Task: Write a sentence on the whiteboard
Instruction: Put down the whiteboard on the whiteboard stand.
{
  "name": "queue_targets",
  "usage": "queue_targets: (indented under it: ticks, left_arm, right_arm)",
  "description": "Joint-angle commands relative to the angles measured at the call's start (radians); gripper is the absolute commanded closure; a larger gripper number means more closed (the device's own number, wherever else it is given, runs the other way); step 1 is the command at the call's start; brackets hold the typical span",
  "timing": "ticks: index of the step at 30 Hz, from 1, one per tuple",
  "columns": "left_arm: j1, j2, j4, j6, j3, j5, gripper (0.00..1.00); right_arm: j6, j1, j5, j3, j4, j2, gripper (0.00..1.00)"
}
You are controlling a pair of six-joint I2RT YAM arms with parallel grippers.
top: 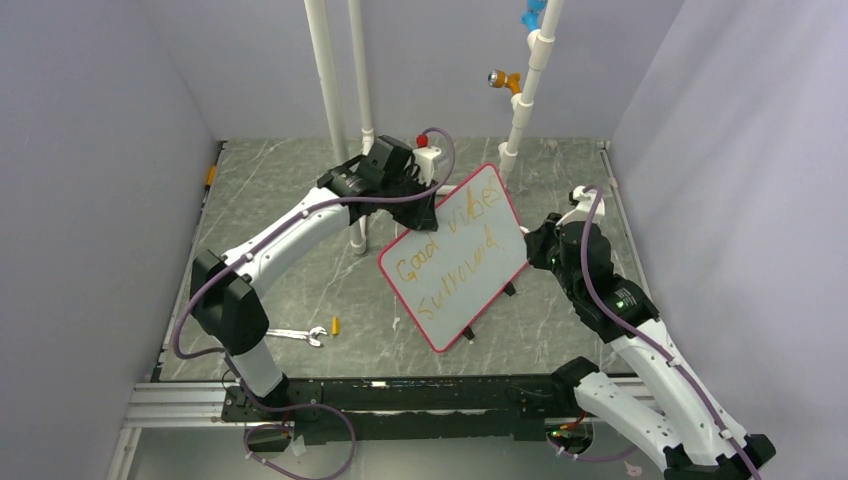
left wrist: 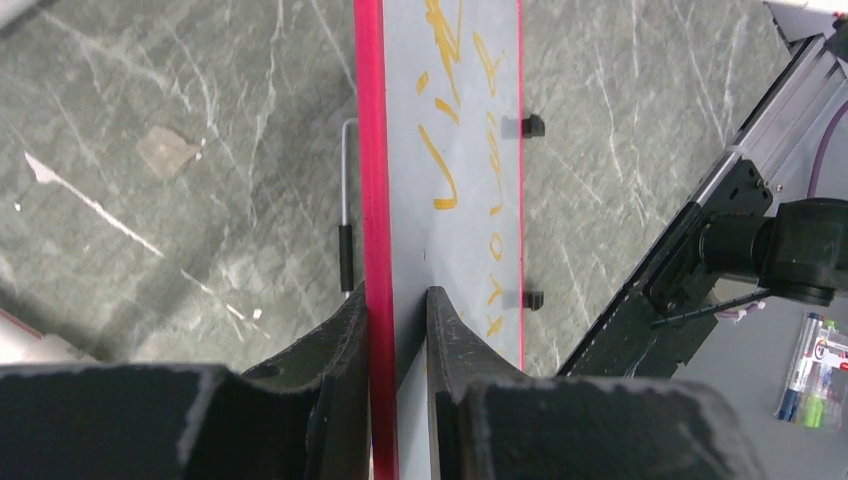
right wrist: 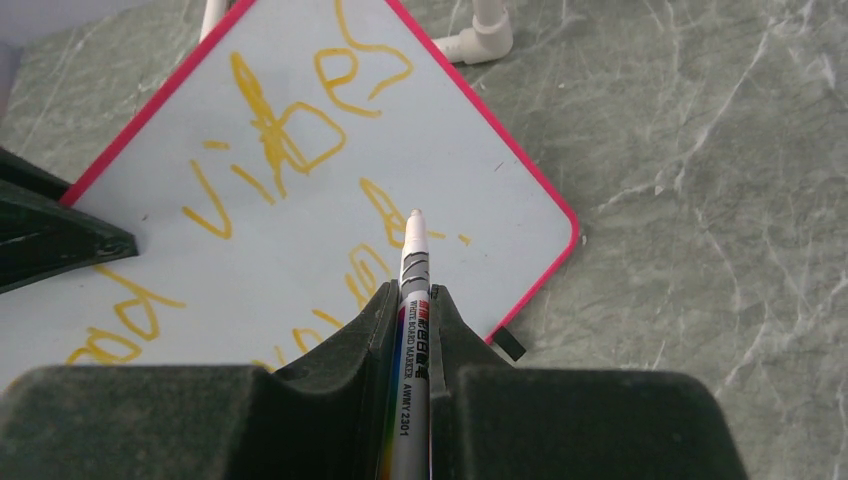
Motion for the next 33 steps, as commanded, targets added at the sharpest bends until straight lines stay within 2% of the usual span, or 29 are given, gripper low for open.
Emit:
queue_targets:
  ticks: [1,7,12,23,33]
  left_arm:
    - [-0.075,0.093,-0.033,0.027,0.023,0.001,1.00]
    - [-0.102,0.150,-0.029,0.071,0.040,0.035,1.00]
    - [-0.128,0.194,-0.113,0.130,0.088,0.027,1.00]
    - [-0.130,0.091,-0.145,0.136,-0.028,0.043,1.00]
    - [-0.130,0.106,-0.126,0.124,-0.081,0.015,1.00]
  right_arm:
    - [-0.022,0.004,0.039,0.049,-0.033,-0.029,1.00]
    - [-0.031,0.002,0.057,0.053,-0.060,-0.060,1.00]
    - [-0.033,0.004,0.062,0.051,-0.070,-0.073,1.00]
    - [-0.033,0.005,0.054,0.038,-0.073,-0.078,1.00]
    - [-0.032,0.003,0.047,0.038,-0.073,-0.072,1.00]
